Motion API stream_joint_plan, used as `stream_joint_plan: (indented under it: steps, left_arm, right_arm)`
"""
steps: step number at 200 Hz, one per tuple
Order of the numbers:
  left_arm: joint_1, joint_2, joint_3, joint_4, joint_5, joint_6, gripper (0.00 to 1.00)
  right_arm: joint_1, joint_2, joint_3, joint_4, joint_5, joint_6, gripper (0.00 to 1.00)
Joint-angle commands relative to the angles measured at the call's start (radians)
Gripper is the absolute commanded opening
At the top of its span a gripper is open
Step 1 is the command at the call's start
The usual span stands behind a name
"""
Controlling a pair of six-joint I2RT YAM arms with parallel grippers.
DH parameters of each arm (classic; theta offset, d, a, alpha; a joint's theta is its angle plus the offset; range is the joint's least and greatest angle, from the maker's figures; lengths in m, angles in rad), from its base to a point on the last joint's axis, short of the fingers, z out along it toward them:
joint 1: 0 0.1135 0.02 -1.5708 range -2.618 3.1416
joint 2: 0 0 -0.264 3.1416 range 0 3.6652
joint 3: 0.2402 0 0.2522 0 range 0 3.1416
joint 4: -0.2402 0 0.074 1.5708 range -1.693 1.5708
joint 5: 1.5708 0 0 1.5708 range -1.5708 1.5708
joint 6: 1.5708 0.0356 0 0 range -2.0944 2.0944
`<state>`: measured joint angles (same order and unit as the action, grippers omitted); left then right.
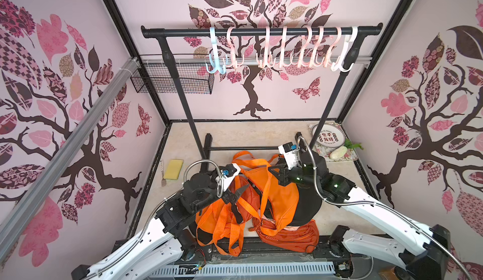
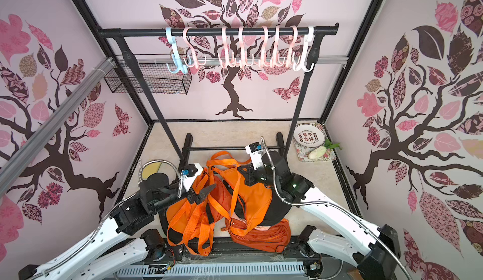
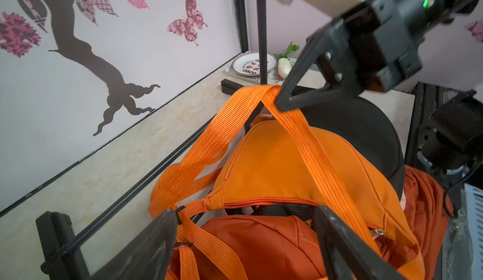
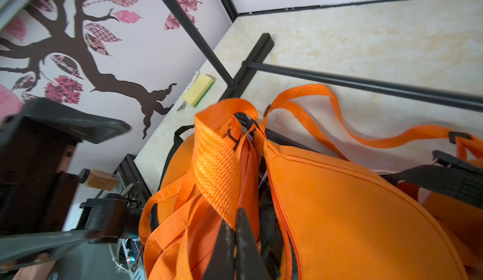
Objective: Hang the bag on a hook
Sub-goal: Pick up the bag from the bag.
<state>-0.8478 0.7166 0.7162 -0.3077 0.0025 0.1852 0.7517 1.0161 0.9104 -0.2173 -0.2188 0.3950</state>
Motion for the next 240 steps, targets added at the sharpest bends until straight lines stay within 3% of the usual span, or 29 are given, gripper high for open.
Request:
stream_joint_plan:
  steps: [1, 56, 74, 92, 119, 143, 150, 188, 224, 240]
  left_arm:
    - [-0.009, 0.037, 0.062, 0.061, -0.100, 0.095, 0.86]
    - [-0.009, 0.227, 0.124, 0.157, -0.057, 0.115, 0.84]
    - [-0.009, 0.288, 0.148, 0.170, -0.058, 0.133, 0.78]
    - [-0.010, 0.333, 0.173, 0.164, -0.065, 0.145, 0.65]
    - [-0.010, 0.348, 0.188, 0.174, -0.087, 0.147, 0.32]
    - [-0.010, 0.322, 0.232, 0.148, -0.098, 0.134, 0.13]
    - [-0.010, 0.313, 0.254, 0.130, -0.092, 0.125, 0.00]
    - [-0.010, 0.339, 0.487, 0.003, -0.065, 0.025, 0.00]
    - [-0.010, 0.535, 0.915, -0.237, -0.058, -0.067, 0.00]
    - [-0.010, 0.631, 1.075, -0.293, -0.050, -0.087, 0.00]
  right_arm:
    - [0.005, -0.027, 0.067, -0.155, -0.061, -0.057, 0.00]
    - [0.007, -0.074, 0.173, -0.317, -0.114, -0.124, 0.00]
    - [0.006, -0.094, 0.191, -0.348, -0.114, -0.131, 0.00]
    - [0.005, -0.120, 0.198, -0.366, -0.105, -0.138, 0.00]
    - [0.007, -0.144, 0.226, -0.423, -0.048, -0.153, 0.00]
    - [0.005, -0.165, 0.259, -0.475, 0.110, -0.148, 0.00]
    - [0.005, -0.173, 0.268, -0.480, 0.167, -0.144, 0.00]
    - [-0.018, -0.127, 0.435, -0.489, 0.347, -0.125, 0.00]
    - [-0.151, -0.025, 0.733, -0.480, 0.391, -0.113, 0.00]
    - [-0.162, 0.037, 0.888, -0.482, 0.446, -0.118, 0.00]
